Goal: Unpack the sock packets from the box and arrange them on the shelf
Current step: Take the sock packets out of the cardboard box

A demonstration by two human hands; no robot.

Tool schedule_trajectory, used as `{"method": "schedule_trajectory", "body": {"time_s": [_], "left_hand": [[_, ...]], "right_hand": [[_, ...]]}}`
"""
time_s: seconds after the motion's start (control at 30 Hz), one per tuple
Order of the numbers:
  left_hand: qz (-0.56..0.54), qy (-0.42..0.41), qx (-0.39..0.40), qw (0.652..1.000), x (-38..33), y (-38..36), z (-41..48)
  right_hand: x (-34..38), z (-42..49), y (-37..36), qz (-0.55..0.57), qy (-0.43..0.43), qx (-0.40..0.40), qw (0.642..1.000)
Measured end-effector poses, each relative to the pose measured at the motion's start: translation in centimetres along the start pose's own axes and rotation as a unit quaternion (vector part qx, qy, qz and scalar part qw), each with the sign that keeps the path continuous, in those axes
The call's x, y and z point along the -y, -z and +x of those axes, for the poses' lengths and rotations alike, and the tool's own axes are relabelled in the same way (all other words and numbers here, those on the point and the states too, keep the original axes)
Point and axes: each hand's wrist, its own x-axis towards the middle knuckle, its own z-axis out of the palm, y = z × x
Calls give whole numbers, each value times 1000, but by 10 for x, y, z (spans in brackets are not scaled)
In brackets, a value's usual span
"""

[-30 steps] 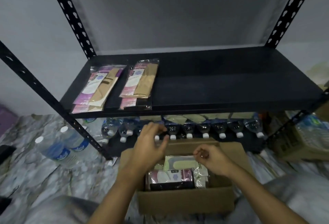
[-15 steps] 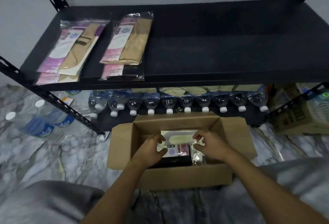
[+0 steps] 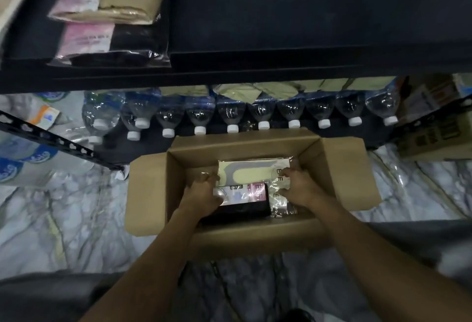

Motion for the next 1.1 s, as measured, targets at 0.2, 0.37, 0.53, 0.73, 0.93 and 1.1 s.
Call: {"method": "schedule_trajectory", "body": {"time_s": [0.2, 0.37, 0.53, 0.73, 0.93, 1.1], "left_hand": [[37, 18, 15, 999, 7, -16, 13], [16, 8, -4, 1000, 11, -14, 12], [-39, -2, -7, 999, 14, -7, 11], [-131, 8, 20, 991, 16, -4, 9], [-127, -4, 13, 992, 15, -4, 3], [-67, -36, -8, 997, 5, 1, 10]], "right_hand": [[-8, 31, -13, -17, 0, -52, 998], [7, 47, -17, -78, 17, -60, 995], [13, 51, -22, -122, -11, -26, 992], [12, 49, -16, -102, -25, -7, 994], [4, 47, -16, -10, -72, -1, 997], [-2, 50, -16, 5, -83, 23, 996]]}}
